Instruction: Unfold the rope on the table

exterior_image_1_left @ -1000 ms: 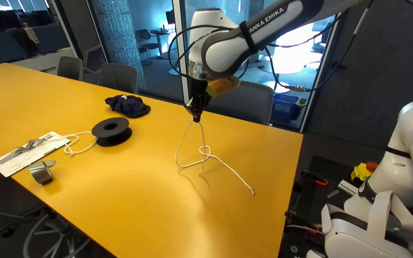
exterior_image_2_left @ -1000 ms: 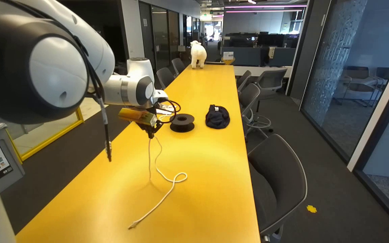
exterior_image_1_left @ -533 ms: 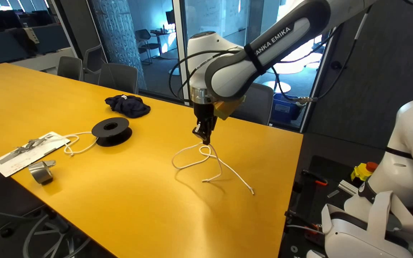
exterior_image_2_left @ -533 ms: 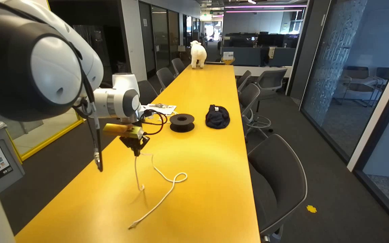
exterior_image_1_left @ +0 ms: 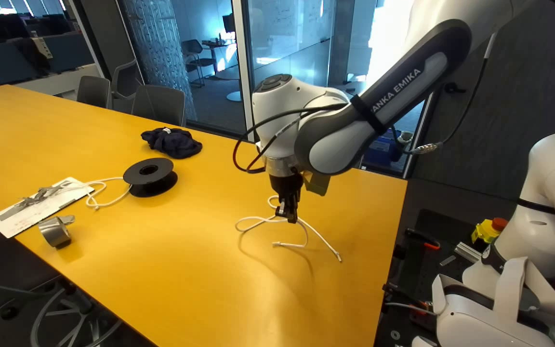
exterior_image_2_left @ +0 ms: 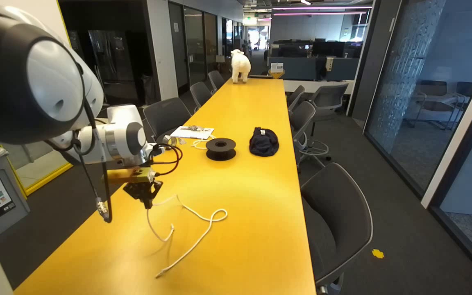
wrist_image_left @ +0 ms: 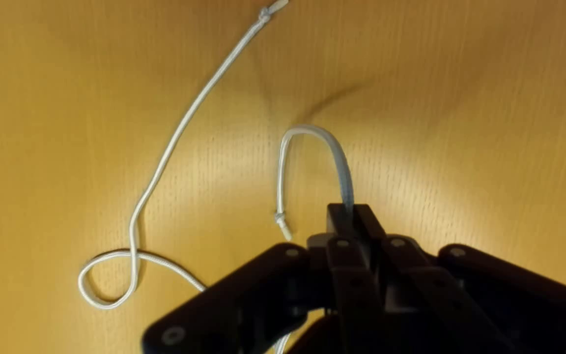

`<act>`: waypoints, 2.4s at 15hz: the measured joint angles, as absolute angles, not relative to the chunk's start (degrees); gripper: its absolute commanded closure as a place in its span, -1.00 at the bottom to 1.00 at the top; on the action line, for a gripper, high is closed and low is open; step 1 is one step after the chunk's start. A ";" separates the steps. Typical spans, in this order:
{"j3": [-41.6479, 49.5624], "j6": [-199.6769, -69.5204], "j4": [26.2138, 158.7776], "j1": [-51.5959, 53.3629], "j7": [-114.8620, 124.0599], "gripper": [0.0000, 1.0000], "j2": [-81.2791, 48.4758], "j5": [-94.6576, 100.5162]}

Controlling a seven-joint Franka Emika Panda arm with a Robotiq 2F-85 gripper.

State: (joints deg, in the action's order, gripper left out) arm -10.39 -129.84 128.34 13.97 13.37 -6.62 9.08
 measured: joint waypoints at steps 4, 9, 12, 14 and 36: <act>-13.22 -130.63 132.14 16.09 13.52 0.85 -5.84 8.70; -15.97 -134.21 134.99 16.91 12.89 0.81 -4.77 2.62; -16.49 -134.57 135.70 16.92 11.64 0.25 -4.53 -0.59; -16.59 -134.56 135.85 16.92 10.70 -0.01 -4.53 -2.32; -3.82 -151.82 133.12 7.79 6.65 -1.00 -14.44 6.05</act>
State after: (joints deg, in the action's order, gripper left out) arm -3.82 -151.82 133.12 7.79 6.65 -14.44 6.05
